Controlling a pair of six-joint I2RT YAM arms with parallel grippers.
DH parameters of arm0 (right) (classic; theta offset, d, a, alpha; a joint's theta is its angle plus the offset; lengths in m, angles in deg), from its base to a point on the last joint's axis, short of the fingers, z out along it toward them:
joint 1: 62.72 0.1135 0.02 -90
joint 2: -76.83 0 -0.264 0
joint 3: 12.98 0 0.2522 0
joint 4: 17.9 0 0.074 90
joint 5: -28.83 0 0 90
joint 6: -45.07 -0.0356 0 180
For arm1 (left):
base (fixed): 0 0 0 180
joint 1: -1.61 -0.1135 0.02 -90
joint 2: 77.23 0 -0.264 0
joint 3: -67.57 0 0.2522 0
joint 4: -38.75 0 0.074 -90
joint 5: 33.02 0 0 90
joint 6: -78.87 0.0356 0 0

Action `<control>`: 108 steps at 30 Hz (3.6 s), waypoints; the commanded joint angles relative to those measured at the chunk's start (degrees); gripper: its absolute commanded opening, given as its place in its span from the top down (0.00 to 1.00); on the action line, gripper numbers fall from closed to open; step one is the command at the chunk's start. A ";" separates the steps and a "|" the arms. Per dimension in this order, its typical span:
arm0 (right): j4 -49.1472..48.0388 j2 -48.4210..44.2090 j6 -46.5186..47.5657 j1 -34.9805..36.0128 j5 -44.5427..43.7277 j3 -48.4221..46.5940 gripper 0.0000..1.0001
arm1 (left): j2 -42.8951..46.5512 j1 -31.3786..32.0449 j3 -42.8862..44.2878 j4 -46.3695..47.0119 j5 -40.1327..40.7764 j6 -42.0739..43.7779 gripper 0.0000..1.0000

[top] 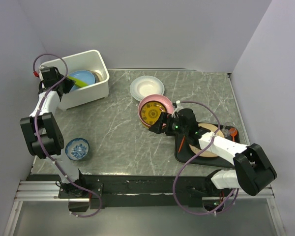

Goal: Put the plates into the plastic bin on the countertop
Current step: Place the plate in the plastic bin, then pick up the plate at the center of the board.

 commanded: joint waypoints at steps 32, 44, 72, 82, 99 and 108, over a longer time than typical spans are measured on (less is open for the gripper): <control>0.21 -0.65 1.20 0.37 -6.42 -3.55 0.02 | 16.65 10.52 -6.84 10.51 -2.16 5.47 0.05; 4.52 -2.49 2.52 -0.68 -17.41 -5.75 0.03 | 17.80 22.75 -14.13 13.67 -4.88 5.91 0.06; -0.84 14.46 3.23 -8.59 -17.77 -14.54 0.09 | 21.49 34.27 -26.70 13.24 -3.38 7.67 0.08; -2.51 15.45 2.87 -8.86 -16.09 -14.55 0.13 | 18.94 36.29 -27.85 15.53 -3.83 6.88 0.09; -1.02 11.55 4.98 -8.86 -16.19 -14.36 0.15 | 16.13 37.00 -27.58 15.96 -3.65 6.79 0.09; -3.30 17.89 3.67 -8.77 -12.85 -16.56 0.22 | 14.90 37.00 -28.81 17.11 -4.18 6.35 0.09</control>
